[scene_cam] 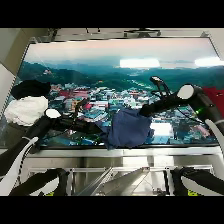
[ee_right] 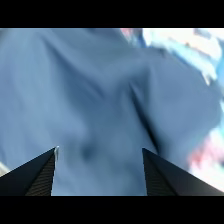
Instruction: Fold the shirts.
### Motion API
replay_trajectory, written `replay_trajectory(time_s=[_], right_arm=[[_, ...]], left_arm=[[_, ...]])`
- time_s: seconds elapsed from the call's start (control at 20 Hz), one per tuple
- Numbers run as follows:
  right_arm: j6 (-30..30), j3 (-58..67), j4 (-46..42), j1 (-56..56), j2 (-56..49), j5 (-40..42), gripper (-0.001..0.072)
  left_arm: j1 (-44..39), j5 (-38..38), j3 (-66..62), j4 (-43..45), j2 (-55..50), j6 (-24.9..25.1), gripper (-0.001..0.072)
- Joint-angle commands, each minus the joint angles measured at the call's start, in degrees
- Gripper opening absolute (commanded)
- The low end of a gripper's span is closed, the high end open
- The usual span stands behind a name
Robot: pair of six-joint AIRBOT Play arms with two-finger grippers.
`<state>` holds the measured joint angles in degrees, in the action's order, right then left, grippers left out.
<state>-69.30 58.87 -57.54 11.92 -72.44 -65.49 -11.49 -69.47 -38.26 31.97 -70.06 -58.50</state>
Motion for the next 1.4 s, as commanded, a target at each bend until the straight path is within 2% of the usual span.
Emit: replay_trajectory(time_s=[0.0, 0.1, 0.25, 0.5, 0.55, 0.65, 0.7, 0.75, 1.35], right_arm=[[6.16, 3.85, 5.66, 1.49, -8.83, 4.17, 0.0601], [10.03, 8.35, 4.81, 2.89, -15.63, 3.98, 0.0600], [12.09, 14.95, 3.78, 4.24, -23.69, 0.57, 0.0601], [17.07, 17.51, 3.72, 6.10, -27.41, -6.91, 0.0598], [17.33, 17.51, 3.76, 6.36, -27.41, -6.78, 0.0555], [18.34, 17.51, 3.87, 6.78, -27.43, -6.84, 0.0193], [18.32, 17.51, 4.20, 6.82, -27.41, -6.88, 0.0055], [18.29, 17.51, 5.01, 6.78, -27.39, -6.95, 0.0020], [17.22, 22.60, 6.25, 6.51, -20.44, -6.10, 0.0017]], left_arm=[[-0.02, -1.55, -2.56, 0.09, -3.67, 0.68, 0.0018], [-0.02, -2.75, -3.89, 0.11, -4.11, 0.68, 0.0018], [-0.02, -5.14, -5.84, 0.42, -4.09, 1.01, 0.0018], [0.09, -6.62, -9.07, 4.57, -4.09, 1.03, 0.0018], [0.09, -6.64, -9.42, 4.55, -4.09, 1.03, 0.0018], [0.09, -6.51, -9.46, 4.52, -4.11, 1.05, 0.0018], [0.11, -6.45, -9.46, 4.55, -4.09, 1.05, 0.0018], [0.35, -6.56, -9.46, 4.52, -4.09, 1.05, 0.0018], [11.56, -7.15, -9.44, 4.55, -4.09, 2.16, 0.0018]])
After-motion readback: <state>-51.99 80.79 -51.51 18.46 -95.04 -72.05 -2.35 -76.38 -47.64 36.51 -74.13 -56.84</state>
